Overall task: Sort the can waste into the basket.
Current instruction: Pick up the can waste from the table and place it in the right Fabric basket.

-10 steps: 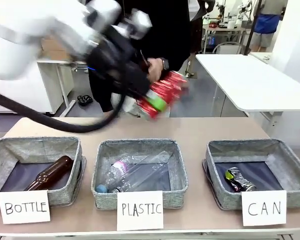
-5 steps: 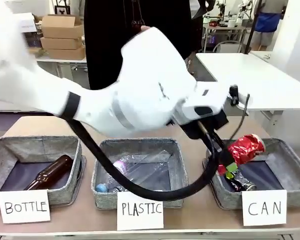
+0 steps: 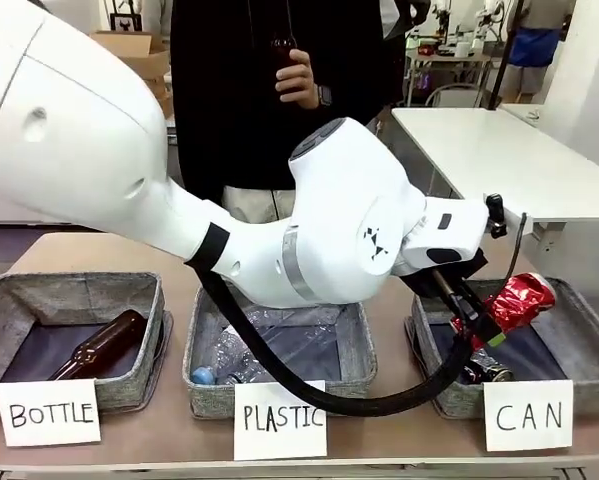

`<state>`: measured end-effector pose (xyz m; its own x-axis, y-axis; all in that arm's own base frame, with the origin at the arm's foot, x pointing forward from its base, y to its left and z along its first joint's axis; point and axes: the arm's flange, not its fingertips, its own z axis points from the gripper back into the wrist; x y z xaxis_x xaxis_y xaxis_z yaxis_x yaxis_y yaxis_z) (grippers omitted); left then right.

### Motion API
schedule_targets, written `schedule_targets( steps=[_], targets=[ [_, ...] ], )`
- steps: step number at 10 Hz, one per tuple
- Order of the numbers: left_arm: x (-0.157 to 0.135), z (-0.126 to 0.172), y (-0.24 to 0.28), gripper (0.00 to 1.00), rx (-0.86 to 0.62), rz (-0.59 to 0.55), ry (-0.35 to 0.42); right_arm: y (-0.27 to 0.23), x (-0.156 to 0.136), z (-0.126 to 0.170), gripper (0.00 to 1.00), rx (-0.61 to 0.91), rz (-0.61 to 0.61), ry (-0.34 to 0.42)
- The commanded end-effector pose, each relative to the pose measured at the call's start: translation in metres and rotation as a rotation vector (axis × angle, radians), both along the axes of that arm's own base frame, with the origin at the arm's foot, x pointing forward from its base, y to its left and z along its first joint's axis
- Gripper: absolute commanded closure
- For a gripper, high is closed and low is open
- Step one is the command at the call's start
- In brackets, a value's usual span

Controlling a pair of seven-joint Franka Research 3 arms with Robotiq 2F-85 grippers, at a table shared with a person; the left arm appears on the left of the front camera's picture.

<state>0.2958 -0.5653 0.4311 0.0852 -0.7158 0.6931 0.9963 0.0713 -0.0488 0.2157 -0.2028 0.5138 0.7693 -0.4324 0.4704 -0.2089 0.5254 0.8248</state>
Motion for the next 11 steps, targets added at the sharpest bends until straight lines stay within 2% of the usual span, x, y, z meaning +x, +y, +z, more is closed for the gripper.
schedule_targets(
  steps=[1, 2, 3, 9, 11],
  targets=[
    [0.006, 0.004, -0.011, 0.46, 0.024, 0.005, 0.002, -0.001, 0.000, 0.001, 0.00, 0.005, -0.002, -0.001],
    [0.008, 0.005, -0.011, 0.10, 0.030, 0.008, 0.010, -0.001, 0.000, 0.001, 0.00, 0.005, -0.002, -0.001],
    [0.010, 0.004, -0.011, 0.00, 0.031, 0.013, 0.009, -0.001, 0.000, 0.001, 0.00, 0.005, -0.002, -0.001],
    [0.012, 0.009, 0.000, 0.00, 0.034, 0.022, -0.014, -0.001, 0.000, 0.001, 0.00, 0.005, -0.002, -0.001],
    [0.025, 0.025, 0.050, 0.00, 0.258, 0.069, -0.023, -0.001, 0.000, 0.001, 0.00, 0.005, -0.002, -0.001]
  ],
)
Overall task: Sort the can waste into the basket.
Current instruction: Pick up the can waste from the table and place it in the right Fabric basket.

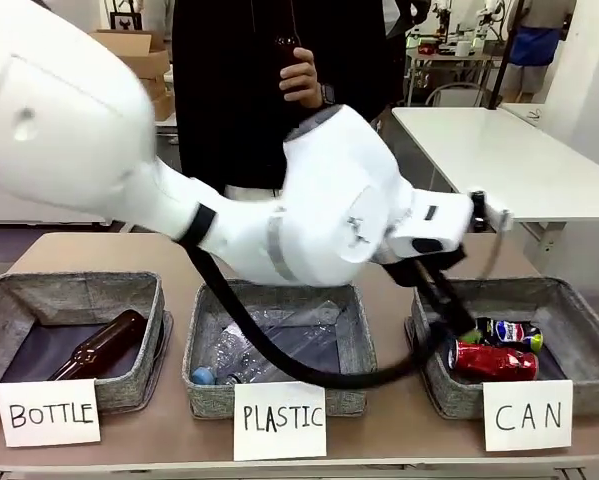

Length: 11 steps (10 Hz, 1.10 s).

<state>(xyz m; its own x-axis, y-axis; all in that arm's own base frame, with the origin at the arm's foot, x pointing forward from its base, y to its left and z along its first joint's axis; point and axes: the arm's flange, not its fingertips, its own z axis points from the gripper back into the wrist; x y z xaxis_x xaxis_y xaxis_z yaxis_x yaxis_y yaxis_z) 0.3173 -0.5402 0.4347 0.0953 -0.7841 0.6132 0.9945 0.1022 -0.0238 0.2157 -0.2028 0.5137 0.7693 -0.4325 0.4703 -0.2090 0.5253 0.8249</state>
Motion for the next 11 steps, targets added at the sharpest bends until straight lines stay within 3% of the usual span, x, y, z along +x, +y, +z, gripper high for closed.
schedule_targets(
  steps=[1, 2, 3, 6, 8, 9, 10, 11],
  targets=[
    [0.017, 0.035, 0.082, 0.00, 0.315, 0.084, 0.019, -0.001, 0.000, 0.001, 0.00, 0.005, -0.002, -0.001],
    [0.034, 0.053, 0.145, 0.00, 0.386, 0.116, 0.102, -0.001, 0.000, 0.001, 0.00, 0.005, -0.002, -0.001],
    [0.059, 0.073, 0.216, 0.00, 0.411, 0.218, 0.249, 0.000, 0.000, 0.000, 0.00, 0.000, 0.000, 0.000],
    [0.112, 0.122, 0.395, 0.00, 0.255, 0.559, 0.693, 0.036, 0.038, 0.013, 0.00, -0.054, 0.086, 0.026],
    [0.140, 0.130, 0.519, 0.00, -0.092, 0.678, 0.997, 0.091, 0.078, 0.023, 0.00, -0.104, 0.222, 0.012],
    [0.142, 0.128, 0.575, 0.00, -0.323, 0.743, 1.048, 0.117, 0.096, 0.030, 0.00, -0.127, 0.295, 0.012],
    [0.134, 0.126, 0.624, 0.00, -0.579, 0.671, 1.126, 0.139, 0.112, 0.037, 0.00, -0.147, 0.346, 0.004],
    [0.119, 0.120, 0.663, 0.00, -0.822, 0.566, 1.154, 0.156, 0.125, 0.042, 0.00, -0.141, 0.371, -0.002]
  ],
)
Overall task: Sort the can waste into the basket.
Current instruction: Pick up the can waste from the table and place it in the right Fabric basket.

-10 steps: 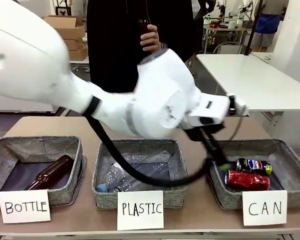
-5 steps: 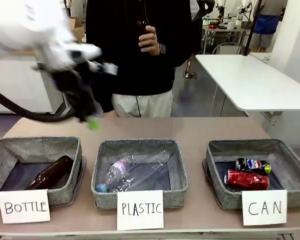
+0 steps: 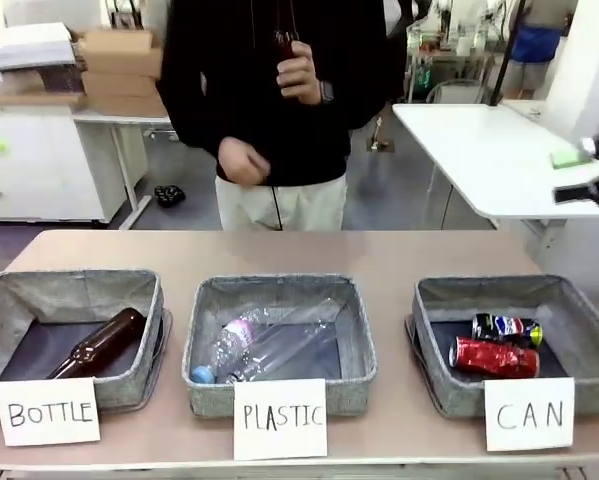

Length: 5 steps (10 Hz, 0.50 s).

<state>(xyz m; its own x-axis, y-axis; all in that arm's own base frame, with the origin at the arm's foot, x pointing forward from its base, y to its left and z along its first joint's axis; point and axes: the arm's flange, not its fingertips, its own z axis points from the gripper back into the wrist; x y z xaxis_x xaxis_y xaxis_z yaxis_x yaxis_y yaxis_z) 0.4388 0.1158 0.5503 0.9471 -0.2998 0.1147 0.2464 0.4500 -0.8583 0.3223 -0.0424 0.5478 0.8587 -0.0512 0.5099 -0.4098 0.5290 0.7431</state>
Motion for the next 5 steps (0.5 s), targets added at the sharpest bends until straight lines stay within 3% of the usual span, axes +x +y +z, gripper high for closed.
schedule_targets(
  steps=[1, 2, 5],
  targets=[
    [-0.013, -0.008, 0.029, 0.00, -0.606, 0.309, -0.062, 0.007, 0.029, 0.010, 0.00, 0.047, -0.018, 0.015],
    [0.000, 0.000, 0.000, 0.00, 0.000, 0.000, 0.000, 0.000, 0.000, 0.000, 0.00, 0.000, 0.000, 0.000],
    [0.000, 0.000, 0.000, 0.00, 0.000, 0.000, 0.000, 0.000, 0.000, 0.000, 0.00, 0.000, 0.000, 0.000]
  ],
)
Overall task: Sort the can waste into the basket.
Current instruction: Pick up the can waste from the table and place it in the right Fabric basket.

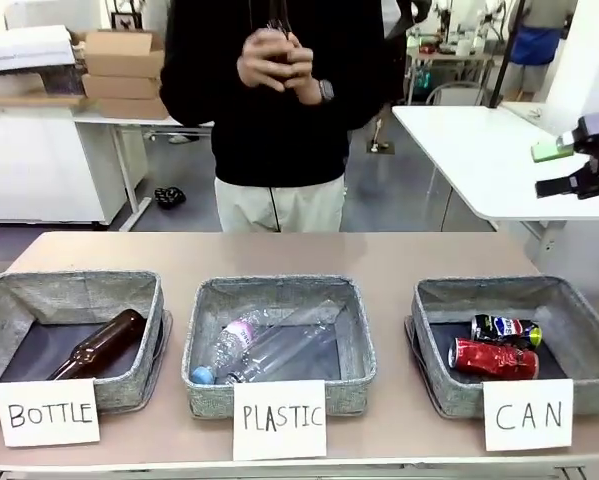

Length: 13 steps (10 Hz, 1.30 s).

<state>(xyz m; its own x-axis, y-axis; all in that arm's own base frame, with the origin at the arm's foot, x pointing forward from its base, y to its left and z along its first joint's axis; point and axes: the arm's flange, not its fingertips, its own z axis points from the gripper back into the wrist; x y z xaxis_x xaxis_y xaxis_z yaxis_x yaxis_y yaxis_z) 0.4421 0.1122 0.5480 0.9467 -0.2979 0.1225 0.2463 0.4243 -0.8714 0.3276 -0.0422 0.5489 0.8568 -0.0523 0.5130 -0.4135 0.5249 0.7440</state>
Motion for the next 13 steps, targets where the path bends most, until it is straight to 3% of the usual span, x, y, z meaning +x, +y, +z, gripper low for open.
schedule_targets(
  steps=[1, 13],
  targets=[
    [-0.0033, 0.0023, 0.0036, 0.00, 0.029, 0.002, -0.001, -0.0002, -0.0053, -0.0011, 0.00, -0.005, -0.002, 0.004],
    [-0.0033, 0.0023, 0.0036, 0.00, 0.029, 0.002, -0.001, -0.0002, -0.0053, -0.0011, 0.00, -0.005, -0.002, 0.004]
  ],
)
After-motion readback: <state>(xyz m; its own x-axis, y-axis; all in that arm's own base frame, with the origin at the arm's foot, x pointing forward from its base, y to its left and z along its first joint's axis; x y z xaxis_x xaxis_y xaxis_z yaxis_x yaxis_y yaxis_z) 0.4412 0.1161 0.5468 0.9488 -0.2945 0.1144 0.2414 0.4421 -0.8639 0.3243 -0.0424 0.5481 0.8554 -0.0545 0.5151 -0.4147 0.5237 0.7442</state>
